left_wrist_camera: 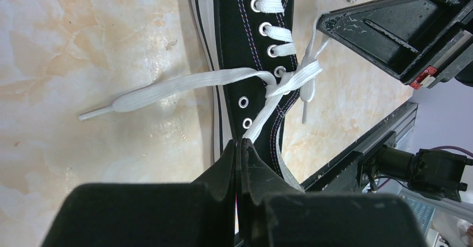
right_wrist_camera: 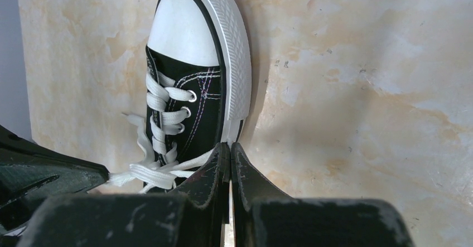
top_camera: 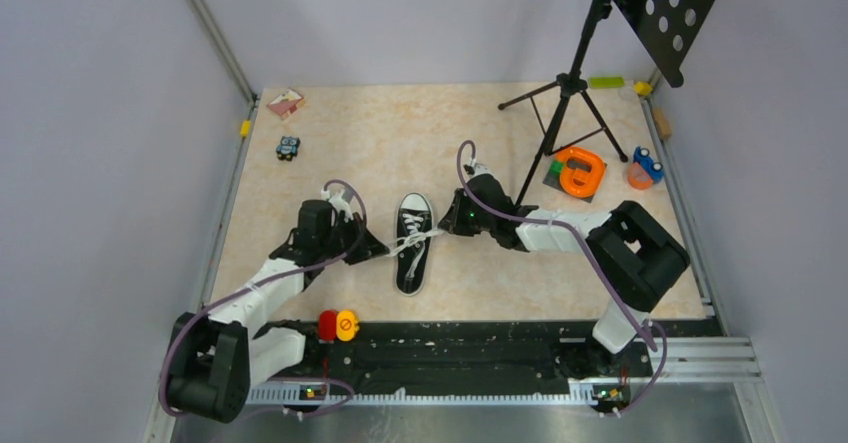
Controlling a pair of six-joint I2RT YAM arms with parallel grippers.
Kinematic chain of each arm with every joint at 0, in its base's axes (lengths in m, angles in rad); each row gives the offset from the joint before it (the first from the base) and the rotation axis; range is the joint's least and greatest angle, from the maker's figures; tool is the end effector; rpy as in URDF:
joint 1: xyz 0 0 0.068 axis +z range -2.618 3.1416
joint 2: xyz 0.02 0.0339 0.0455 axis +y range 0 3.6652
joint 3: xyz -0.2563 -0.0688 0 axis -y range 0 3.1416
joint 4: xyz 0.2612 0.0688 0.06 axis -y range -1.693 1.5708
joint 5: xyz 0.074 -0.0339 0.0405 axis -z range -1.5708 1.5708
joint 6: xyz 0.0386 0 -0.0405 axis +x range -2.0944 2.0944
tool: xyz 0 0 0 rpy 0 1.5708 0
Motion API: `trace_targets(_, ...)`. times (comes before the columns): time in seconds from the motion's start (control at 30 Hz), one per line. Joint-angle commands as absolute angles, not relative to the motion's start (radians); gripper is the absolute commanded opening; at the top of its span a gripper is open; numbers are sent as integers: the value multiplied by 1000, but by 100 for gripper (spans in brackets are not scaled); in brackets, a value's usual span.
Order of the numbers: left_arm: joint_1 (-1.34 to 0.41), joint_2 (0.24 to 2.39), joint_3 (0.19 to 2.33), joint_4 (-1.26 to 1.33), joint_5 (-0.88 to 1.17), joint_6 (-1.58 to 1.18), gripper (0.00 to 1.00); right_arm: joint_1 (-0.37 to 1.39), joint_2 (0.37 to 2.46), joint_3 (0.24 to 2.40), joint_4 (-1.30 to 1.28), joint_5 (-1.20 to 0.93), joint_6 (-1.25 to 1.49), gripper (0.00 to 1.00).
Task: Tie the shoes
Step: Tie the shoelace on the shoe.
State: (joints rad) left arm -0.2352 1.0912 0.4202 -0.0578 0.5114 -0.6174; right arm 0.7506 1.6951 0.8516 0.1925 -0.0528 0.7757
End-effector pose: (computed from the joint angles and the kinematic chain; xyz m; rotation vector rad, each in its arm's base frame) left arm 0.2134 -0.0706 0.1538 -0.1790 2.3959 -1.0098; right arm 0.2617 0.2469 0.1444 -0.0013 2.3730 0.8576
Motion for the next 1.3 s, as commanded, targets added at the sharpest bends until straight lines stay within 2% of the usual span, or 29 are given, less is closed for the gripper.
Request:
trace_targets(0.0, -229, 1043, 403, -75, 473, -609, 0, 756, 1640, 861, 202, -31, 748, 0)
trace_targets(0.27, -229, 1025, 397, -85, 475, -604, 0, 756, 1647, 862, 217, -48, 745, 0)
trace_targets(0.43, -231, 1090, 452, -67, 505, -579, 0, 757, 1653, 911, 142, -54, 713, 0)
trace_targets(0.5, -233, 1111, 476, -63, 507, -570, 0, 758, 1637, 912, 135, -42, 715, 28)
trace_targets(0.57, -233, 1118, 487, -57, 510, -568, 0, 758, 1617, 916, 115, -19, 727, 50)
trace_targets(0.67, -233, 1120, 493, -53, 515, -563, 0, 758, 1572, 936, 6, 78, 790, 62)
trace_targets(0.73, -233, 1118, 493, -49, 520, -562, 0, 760, 1519, 913, -30, 92, 885, 63)
trace_targets(0.9, -233, 1125, 481, -19, 547, -578, 0, 839, 1450, 864, 30, 70, 1100, 57)
trace_targets(1.27, -235, 1121, 483, -35, 551, -567, 0, 894, 1566, 845, 172, -56, 1293, 55)
